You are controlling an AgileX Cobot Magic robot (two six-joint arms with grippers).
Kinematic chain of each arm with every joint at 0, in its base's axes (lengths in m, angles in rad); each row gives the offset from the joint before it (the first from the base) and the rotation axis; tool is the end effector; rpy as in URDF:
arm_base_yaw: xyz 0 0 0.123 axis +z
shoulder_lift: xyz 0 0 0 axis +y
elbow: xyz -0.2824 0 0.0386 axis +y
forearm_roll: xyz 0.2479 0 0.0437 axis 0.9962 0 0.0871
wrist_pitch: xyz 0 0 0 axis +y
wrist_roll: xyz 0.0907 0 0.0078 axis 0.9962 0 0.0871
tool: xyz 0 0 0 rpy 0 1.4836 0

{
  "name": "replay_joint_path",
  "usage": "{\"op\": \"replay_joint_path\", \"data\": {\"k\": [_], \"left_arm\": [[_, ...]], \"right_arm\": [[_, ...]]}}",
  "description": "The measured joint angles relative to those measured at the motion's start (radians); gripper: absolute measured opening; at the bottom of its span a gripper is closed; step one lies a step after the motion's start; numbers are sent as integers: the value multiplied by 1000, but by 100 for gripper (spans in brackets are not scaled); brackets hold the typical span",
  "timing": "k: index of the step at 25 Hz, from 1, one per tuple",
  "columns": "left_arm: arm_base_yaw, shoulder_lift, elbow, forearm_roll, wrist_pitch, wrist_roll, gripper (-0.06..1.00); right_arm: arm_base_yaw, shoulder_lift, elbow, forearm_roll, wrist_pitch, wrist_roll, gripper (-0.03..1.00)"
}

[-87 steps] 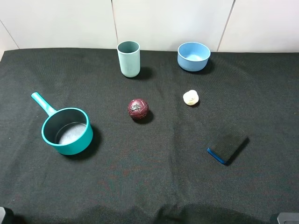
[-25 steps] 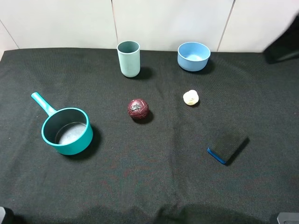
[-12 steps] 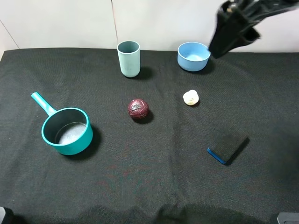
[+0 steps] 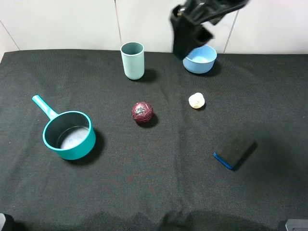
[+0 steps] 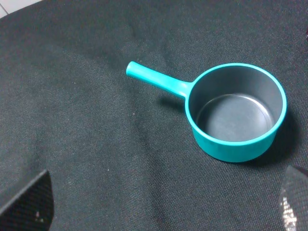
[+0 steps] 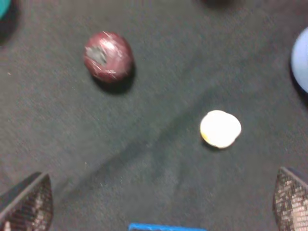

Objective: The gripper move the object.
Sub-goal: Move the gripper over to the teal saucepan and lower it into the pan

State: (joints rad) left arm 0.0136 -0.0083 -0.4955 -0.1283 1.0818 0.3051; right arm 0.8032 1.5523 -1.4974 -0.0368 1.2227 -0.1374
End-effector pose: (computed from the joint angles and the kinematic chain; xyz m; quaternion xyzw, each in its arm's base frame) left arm -0.0067 -0.0104 0.2747 0.1275 0.8464 0.0182 0.5167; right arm 0.2224 0.2259 0.3516 -0.4475 0.8739 0.0446 0.1846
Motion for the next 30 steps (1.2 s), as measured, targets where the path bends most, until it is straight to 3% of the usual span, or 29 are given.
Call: {"op": "replay_joint_path", "data": {"k": [17,30], "left_arm": [[0,0,0,0,0,0,99],[0,0,0,0,0,0,99]], "right_arm": [[148,298,-217,143,2,15,69],[156,506,-375,275,1,52,69]]}}
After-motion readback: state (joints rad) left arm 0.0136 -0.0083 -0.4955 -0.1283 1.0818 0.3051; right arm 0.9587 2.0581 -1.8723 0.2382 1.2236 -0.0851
